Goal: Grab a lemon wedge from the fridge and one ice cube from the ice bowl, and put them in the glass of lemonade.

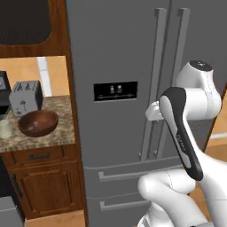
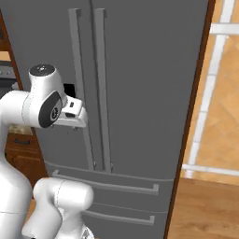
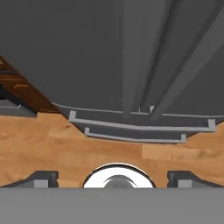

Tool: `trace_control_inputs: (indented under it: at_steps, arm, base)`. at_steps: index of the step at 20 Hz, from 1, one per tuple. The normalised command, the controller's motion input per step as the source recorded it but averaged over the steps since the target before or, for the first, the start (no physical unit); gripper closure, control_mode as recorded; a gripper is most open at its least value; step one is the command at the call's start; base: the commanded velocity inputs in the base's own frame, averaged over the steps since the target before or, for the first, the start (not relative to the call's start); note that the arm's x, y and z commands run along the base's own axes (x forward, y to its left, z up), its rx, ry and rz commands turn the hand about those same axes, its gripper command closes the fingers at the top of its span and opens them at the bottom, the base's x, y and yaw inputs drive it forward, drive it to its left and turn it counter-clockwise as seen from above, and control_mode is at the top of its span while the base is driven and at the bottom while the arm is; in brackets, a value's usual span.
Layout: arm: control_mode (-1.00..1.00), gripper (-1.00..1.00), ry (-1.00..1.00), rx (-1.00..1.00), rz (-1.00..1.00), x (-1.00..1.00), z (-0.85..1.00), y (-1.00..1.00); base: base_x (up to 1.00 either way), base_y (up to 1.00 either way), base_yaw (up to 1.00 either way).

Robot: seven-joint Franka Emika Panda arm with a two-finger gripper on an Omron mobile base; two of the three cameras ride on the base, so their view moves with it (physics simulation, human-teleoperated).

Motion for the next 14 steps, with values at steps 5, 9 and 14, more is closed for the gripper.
trace_control_inputs:
  at_steps: [5,9,14]
  arm:
    - [1.0,-1.0,0.0,0.0,0.0,0.0,0.0,0.0]
    - [1.0,-1.0,0.0,0.0,0.0,0.0,0.0,0.0]
    - [1.0,-1.0,0.0,0.0,0.0,0.0,0.0,0.0]
  base:
    - [-0.06,1.0,0.0]
    - [0.0,1.0,-0.03]
    - [0.23,1.0,-0.12]
